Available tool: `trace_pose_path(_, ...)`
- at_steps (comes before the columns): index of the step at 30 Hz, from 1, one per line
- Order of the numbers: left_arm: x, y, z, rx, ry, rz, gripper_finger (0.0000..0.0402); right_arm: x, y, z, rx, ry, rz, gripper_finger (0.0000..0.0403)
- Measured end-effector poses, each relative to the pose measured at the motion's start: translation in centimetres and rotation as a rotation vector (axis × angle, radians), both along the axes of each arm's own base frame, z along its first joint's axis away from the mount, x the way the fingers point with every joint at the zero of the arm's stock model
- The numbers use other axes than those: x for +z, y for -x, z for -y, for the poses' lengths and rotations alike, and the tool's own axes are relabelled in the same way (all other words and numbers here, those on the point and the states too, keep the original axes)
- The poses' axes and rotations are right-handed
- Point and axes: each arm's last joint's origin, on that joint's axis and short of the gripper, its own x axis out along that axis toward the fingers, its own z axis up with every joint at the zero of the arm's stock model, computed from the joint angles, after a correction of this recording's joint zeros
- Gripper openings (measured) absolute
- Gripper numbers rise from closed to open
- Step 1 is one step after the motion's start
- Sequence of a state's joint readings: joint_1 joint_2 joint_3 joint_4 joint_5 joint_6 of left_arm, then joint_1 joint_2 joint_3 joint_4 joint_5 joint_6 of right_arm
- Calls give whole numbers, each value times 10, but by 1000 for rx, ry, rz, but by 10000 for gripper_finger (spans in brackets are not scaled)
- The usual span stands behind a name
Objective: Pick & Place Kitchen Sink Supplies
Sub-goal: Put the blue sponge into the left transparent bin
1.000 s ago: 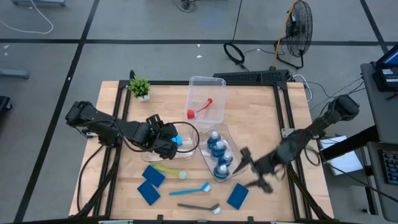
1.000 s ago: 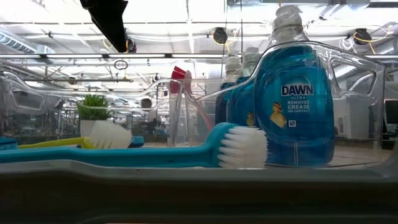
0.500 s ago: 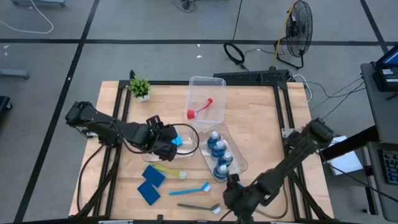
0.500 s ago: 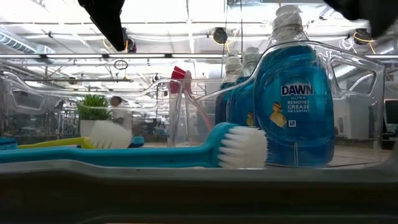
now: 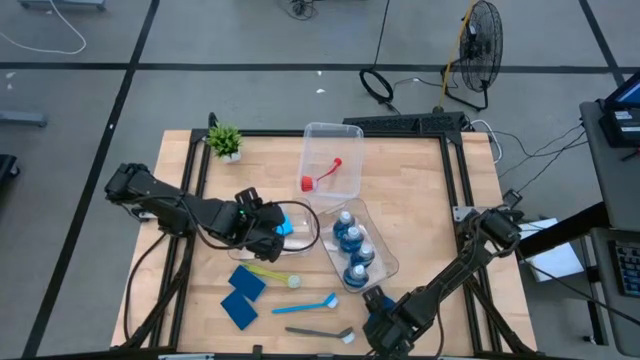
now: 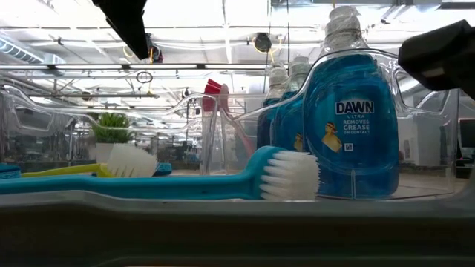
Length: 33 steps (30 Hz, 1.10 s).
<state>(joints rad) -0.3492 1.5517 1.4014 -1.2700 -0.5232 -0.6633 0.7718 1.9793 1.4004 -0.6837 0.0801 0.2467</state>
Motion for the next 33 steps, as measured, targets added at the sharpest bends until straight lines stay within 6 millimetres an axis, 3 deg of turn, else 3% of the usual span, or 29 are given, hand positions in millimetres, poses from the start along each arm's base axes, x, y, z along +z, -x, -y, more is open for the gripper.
trace_pose_path(13, 1, -4, 1, 0, 16, 43, 269, -6, 9, 4, -32, -34, -147, 284)
trace_pose_path(19, 1, -5, 2, 0, 19, 50, 269, -20, 14, 10, -79, -85, -208, 274)
trace_pose_path(33, 1, -5, 2, 0, 19, 50, 269, -42, 23, 18, -98, -115, -222, 107)
